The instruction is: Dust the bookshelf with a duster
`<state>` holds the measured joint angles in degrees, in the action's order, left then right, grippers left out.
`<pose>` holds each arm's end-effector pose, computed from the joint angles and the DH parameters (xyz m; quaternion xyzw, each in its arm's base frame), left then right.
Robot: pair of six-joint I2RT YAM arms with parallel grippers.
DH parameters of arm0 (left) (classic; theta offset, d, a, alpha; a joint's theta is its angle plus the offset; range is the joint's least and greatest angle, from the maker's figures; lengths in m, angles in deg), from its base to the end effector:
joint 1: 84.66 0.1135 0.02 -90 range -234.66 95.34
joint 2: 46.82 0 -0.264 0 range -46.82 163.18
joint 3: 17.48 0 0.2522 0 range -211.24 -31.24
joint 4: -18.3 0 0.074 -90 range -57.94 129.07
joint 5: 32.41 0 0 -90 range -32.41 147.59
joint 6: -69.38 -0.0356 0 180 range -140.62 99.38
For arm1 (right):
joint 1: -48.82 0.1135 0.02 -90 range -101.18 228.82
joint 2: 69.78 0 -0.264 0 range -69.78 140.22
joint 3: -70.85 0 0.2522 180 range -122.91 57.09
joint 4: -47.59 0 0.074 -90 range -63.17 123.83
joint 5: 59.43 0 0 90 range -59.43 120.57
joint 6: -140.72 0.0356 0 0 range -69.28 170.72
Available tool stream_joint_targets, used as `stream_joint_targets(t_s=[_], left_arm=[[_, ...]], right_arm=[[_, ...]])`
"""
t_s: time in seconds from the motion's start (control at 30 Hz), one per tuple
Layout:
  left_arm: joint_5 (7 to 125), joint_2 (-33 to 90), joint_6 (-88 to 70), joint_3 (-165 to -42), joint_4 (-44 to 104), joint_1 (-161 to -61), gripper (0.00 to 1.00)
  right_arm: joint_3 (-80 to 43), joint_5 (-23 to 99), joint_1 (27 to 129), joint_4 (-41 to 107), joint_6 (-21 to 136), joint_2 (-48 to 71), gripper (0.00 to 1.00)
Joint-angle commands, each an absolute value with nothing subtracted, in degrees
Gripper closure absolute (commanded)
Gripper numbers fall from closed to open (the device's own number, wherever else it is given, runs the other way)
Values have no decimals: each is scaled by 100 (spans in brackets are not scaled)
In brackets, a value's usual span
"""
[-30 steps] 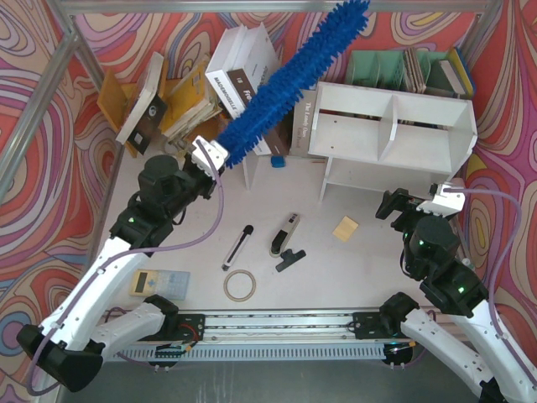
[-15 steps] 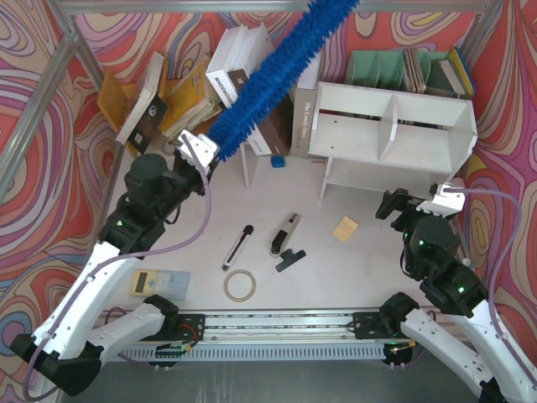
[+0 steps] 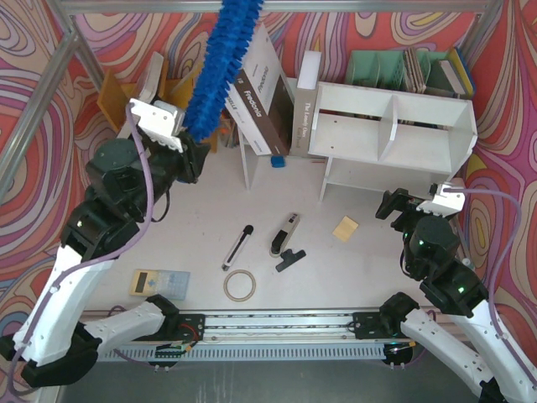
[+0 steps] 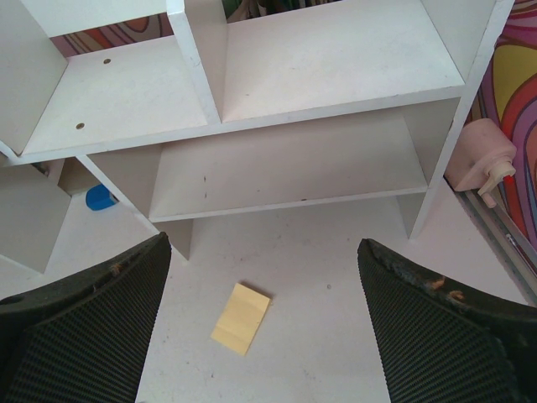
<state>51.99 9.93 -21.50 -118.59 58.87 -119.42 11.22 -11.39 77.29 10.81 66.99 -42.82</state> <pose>0.1373 -0.0911 0.5178 0.1749 0.6607 -0.1805 0.7073 0.0968 0.0254 0.3621 0.1699 0.7055 -0.0003 0.6880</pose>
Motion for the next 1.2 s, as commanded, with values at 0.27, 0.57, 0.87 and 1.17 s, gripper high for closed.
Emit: stream_joint_targets(t_s=[0.27, 0.57, 0.87, 1.17], left_arm=[[1365, 2062, -703, -13377, 7571, -14345, 100], [179, 3060, 417, -14631, 9189, -14819, 100], [790, 3579, 702, -14715, 9544, -14838, 100], [535, 3554, 383, -14599, 9186, -15099, 100]], right_arm=[[1156, -1181, 7715, 1223, 6643, -4263, 18], [1156, -1161, 7712, 1222, 6649, -4283, 18], [1162, -1142, 7715, 1223, 6651, -4345, 18], [1165, -1127, 7718, 1223, 6646, -4359, 18]])
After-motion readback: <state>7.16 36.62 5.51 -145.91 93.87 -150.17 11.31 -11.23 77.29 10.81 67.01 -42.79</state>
